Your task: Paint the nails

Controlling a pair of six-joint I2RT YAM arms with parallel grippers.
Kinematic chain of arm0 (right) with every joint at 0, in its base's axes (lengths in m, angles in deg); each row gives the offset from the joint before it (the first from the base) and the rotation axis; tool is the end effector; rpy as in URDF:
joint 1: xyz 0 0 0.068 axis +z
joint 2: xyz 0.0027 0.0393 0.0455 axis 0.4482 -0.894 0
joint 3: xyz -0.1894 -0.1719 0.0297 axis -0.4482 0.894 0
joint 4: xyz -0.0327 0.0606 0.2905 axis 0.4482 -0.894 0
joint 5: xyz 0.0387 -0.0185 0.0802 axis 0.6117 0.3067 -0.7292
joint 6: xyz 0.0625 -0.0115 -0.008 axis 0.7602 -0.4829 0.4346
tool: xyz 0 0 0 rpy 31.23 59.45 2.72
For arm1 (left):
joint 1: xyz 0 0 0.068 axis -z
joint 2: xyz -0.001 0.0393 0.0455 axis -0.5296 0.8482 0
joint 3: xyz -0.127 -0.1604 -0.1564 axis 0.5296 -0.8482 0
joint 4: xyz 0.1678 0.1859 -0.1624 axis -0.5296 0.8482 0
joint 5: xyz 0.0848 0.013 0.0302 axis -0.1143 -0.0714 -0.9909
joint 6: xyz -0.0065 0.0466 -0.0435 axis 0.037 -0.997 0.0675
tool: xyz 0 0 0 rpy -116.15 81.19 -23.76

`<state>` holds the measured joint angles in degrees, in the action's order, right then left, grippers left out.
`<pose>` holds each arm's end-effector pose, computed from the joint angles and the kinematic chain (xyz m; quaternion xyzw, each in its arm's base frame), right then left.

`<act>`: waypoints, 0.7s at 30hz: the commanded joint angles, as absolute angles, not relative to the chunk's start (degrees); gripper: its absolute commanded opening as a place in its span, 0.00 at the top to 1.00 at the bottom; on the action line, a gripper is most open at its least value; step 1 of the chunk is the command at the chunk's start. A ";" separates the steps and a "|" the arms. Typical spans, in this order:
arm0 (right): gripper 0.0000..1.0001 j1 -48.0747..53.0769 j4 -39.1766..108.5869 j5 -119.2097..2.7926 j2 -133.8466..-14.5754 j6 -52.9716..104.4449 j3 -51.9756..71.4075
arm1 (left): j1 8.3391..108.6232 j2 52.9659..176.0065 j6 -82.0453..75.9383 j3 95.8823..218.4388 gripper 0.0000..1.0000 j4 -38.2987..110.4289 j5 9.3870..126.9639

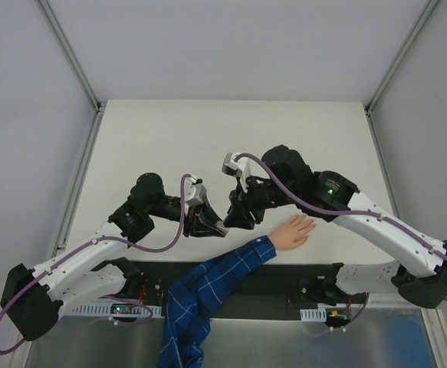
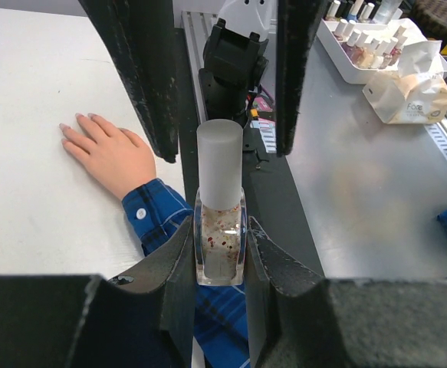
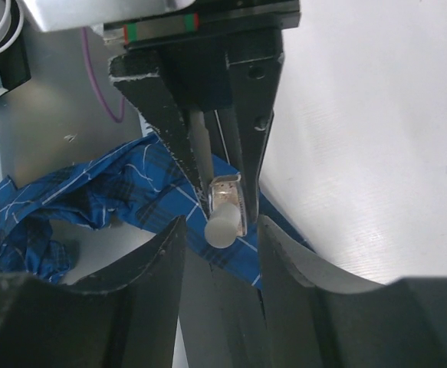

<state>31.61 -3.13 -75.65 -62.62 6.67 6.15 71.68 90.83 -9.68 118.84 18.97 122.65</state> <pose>0.1439 0.2725 0.3958 -0.5750 0.6221 0.3663 0.3850 0.1657 -0.1949 0.2803 0.5334 0.4585 -0.5686 0.4266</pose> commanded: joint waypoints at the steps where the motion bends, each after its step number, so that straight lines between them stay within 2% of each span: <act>1: 0.55 31.38 -3.90 -79.57 -63.35 4.42 3.44 | 71.80 90.32 -9.45 121.29 1.00 15.14 125.39; 5: 0.57 31.38 -3.99 -80.19 -63.97 4.24 3.09 | 71.71 90.15 -9.45 121.29 1.00 15.05 125.22; 10: 0.67 31.38 -5.21 -80.71 -65.46 3.46 2.03 | 71.71 90.14 -9.27 121.29 1.00 15.05 125.39; 21: 0.82 31.47 -7.50 -81.42 -67.22 1.61 0.80 | 71.71 89.97 -9.01 121.20 1.00 14.97 125.39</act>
